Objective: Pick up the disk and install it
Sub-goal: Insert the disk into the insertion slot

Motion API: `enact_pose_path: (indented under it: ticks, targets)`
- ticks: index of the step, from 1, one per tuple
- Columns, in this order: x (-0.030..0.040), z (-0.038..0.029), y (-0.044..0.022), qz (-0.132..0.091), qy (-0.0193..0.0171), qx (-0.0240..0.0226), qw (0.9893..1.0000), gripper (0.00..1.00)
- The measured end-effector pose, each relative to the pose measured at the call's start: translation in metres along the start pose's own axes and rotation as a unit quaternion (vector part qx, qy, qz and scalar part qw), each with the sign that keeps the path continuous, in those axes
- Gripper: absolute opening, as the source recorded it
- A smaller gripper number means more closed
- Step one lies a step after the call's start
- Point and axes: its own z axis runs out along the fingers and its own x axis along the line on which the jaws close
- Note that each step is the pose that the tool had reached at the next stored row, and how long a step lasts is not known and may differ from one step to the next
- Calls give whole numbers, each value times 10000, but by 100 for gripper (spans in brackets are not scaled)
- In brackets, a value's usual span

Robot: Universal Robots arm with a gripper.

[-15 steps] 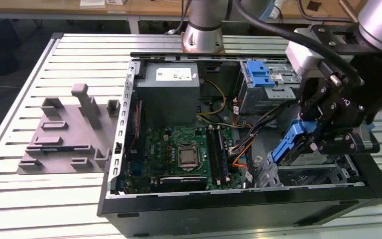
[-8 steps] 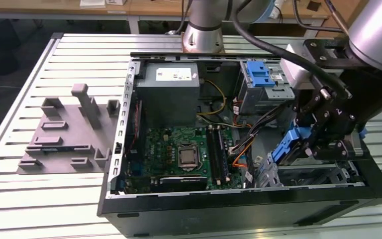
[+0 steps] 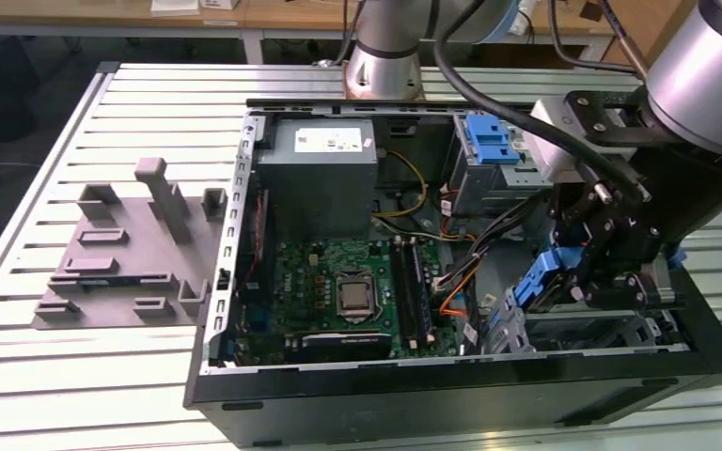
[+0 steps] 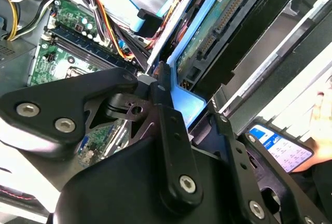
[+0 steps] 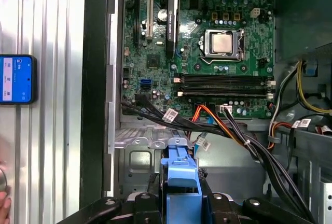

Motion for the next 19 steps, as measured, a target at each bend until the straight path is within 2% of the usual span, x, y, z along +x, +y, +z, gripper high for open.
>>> enact_pose_path:
  ticks: [7, 8, 14, 16, 17, 19]
  targets:
    - [1, 18, 0, 0, -2, 0, 10000, 38]
    - [1, 23, -1, 0, -2, 0, 10000, 44]
    - [3, 69, -2, 0, -2, 1, 10000, 42]
    - [3, 70, -1, 0, 0, 2, 10000, 30]
    - [3, 70, -1, 0, -1, 2, 10000, 30]
    - [3, 71, -2, 0, -2, 2, 10000, 18]
